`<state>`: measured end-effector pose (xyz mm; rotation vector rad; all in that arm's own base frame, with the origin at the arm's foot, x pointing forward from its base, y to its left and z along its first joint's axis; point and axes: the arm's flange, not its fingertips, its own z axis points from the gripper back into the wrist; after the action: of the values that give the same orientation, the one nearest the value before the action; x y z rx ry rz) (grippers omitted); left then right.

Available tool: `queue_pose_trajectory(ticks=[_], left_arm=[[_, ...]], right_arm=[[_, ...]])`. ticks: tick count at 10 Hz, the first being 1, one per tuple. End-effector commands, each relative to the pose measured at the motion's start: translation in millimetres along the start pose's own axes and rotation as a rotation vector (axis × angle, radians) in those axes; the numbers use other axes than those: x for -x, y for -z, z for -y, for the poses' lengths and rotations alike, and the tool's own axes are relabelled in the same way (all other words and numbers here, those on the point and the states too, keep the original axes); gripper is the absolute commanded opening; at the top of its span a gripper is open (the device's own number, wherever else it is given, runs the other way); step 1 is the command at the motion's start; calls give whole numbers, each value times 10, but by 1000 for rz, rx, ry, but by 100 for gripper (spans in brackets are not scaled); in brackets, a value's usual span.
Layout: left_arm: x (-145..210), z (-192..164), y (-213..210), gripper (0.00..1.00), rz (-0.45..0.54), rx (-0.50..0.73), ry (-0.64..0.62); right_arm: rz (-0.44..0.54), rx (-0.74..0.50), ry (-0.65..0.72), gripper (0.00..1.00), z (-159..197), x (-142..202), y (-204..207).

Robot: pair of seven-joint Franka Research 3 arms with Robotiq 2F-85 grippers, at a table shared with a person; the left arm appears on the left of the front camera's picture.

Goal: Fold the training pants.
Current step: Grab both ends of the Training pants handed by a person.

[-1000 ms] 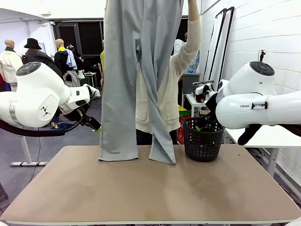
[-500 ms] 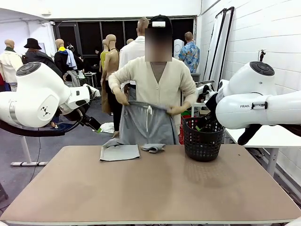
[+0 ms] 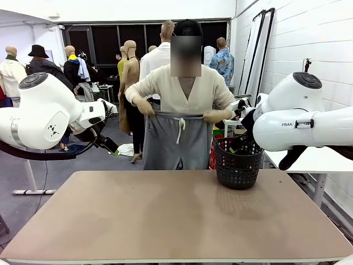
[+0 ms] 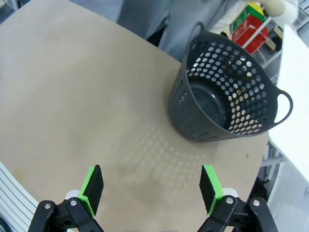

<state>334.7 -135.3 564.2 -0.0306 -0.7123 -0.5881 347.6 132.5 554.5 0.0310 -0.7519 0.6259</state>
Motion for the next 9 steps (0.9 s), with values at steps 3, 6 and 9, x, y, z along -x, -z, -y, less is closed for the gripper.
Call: queue_pose_trajectory(ticks=[3, 6, 9], left_arm=[[-3, 1, -1, 100, -1, 12, -6], [-3, 1, -1, 100, -1, 12, -6], [-3, 1, -1, 100, -1, 12, -6]], right_arm=[[1, 0, 0, 100, 1, -1, 0], [1, 0, 0, 100, 1, -1, 0], [1, 0, 0, 100, 1, -1, 0]])
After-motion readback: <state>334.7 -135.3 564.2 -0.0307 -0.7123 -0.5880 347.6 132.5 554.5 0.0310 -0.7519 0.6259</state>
